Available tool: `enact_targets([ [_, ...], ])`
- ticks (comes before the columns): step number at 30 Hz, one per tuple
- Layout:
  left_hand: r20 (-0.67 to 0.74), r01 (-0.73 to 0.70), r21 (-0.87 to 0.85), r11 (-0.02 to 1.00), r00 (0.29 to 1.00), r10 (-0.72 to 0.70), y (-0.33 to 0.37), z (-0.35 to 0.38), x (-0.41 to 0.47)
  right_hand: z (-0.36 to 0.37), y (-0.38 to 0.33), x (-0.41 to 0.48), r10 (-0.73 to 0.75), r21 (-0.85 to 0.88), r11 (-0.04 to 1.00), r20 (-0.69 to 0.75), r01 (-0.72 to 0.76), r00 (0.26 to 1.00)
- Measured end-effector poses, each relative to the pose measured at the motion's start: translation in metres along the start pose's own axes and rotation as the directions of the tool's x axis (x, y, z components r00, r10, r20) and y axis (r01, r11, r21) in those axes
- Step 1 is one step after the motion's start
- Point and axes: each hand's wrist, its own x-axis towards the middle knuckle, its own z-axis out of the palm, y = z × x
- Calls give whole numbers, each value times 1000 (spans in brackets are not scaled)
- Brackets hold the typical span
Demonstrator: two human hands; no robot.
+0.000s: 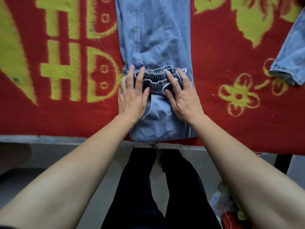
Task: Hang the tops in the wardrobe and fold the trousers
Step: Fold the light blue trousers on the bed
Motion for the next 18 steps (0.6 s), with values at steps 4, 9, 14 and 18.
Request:
enact_targets([
  [4, 59, 8, 98, 995, 998, -13, -5, 10, 40, 5, 10, 28, 138, 107, 985, -19, -135, 990],
  [9, 44, 19, 144, 989, 999, -25, 5, 7, 34, 4, 14, 13, 183, 174, 968, 8, -182, 983],
  [14, 57, 34, 143, 989, 997, -42, 14, 16, 17, 7, 23, -12, 252, 183, 949, 55, -258, 966],
  [18, 83, 123, 155, 980, 987, -137, 17, 36, 21, 18, 27, -4, 304, 38, 951, 87, -308, 949],
])
